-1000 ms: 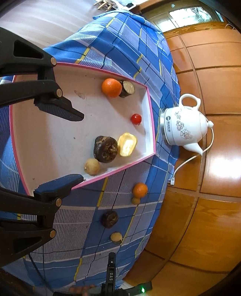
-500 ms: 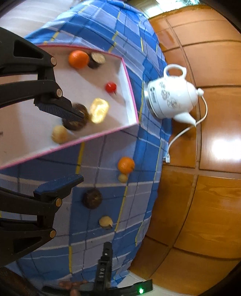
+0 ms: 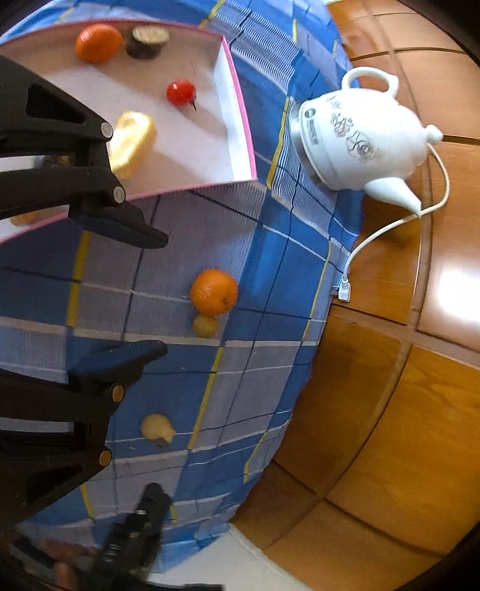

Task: Organize fruits
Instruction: 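Close the left gripper on the mandarin orange on the cloth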

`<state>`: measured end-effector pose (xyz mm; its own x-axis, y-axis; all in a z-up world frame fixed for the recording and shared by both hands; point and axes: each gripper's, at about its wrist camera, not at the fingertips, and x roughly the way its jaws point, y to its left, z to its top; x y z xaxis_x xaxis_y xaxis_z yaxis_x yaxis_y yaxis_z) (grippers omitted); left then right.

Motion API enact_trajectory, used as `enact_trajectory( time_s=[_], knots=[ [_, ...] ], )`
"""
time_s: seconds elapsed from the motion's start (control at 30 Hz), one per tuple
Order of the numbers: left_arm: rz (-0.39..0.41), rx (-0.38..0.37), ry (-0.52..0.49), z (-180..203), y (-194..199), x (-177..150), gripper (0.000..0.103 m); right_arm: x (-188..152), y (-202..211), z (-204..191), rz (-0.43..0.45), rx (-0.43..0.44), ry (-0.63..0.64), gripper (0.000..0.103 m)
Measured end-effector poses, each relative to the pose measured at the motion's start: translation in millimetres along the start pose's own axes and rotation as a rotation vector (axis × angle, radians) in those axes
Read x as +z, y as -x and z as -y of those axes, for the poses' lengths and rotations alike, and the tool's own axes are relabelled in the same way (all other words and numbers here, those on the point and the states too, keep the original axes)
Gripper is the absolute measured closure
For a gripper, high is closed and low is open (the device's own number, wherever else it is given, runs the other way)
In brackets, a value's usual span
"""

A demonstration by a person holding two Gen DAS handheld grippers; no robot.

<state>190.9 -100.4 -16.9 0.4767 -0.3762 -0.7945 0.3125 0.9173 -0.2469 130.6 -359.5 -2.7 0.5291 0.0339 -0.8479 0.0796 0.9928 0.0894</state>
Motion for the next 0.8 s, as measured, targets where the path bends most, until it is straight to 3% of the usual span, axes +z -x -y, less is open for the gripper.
enact_trajectory(
  time_s=[0.13, 0.5, 0.8],
  knots=[
    [0.002, -0.019, 0.025, 1.2, -12.0, 9.8, 0.044, -0.3, -1.5, -3.1, -0.006, -0.001, 0.014, 0.064],
    [0.005, -0.039, 0.041, 4.9, -33.8, 23.7, 0.043, -2.0, -3.7, -6.2, -0.021, 0.013, 0.021, 0.064],
    [0.012, -0.028, 0.142, -2.7, -62.1, 44.1, 0.043, -3.2, -6.4, -9.1, -0.034, 0.024, 0.028, 0.064]
  ],
)
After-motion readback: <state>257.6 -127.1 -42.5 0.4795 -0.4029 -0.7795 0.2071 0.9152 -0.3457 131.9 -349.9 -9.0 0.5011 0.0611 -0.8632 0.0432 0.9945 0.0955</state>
